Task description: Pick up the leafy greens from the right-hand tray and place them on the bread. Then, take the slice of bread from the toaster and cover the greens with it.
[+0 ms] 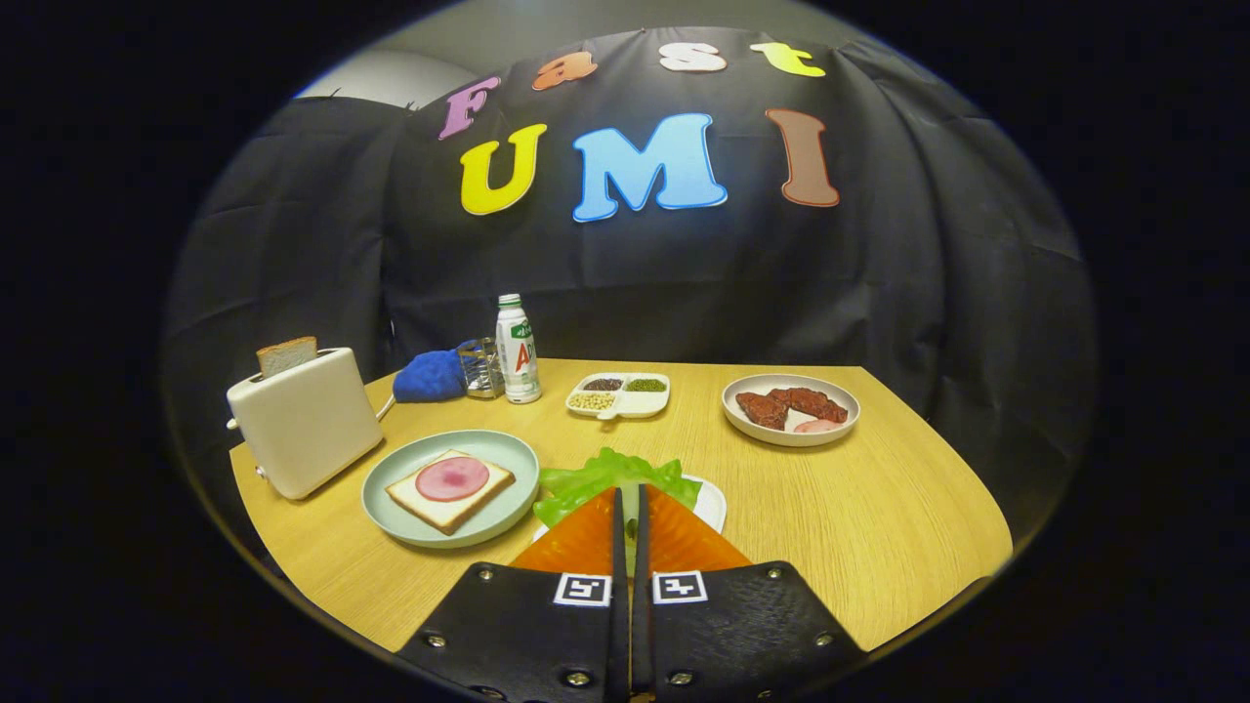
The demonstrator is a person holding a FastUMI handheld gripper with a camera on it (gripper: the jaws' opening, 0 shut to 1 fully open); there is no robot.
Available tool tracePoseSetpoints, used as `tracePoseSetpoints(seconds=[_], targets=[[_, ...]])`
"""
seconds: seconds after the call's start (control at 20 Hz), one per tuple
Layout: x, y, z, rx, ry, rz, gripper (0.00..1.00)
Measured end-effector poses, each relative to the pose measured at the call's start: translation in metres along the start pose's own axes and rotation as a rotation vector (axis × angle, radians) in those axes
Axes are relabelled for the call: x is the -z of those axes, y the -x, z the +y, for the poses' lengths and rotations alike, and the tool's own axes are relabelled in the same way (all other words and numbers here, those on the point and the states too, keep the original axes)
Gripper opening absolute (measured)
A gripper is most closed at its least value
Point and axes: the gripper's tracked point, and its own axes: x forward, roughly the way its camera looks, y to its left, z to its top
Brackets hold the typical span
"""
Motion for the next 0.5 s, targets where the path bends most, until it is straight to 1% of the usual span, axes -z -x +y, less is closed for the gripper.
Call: tracePoseSetpoints(seconds=[0.5], targets=[[-0.032,-0.002,0.050,-0.086,0.024,-0.055,0.02]])
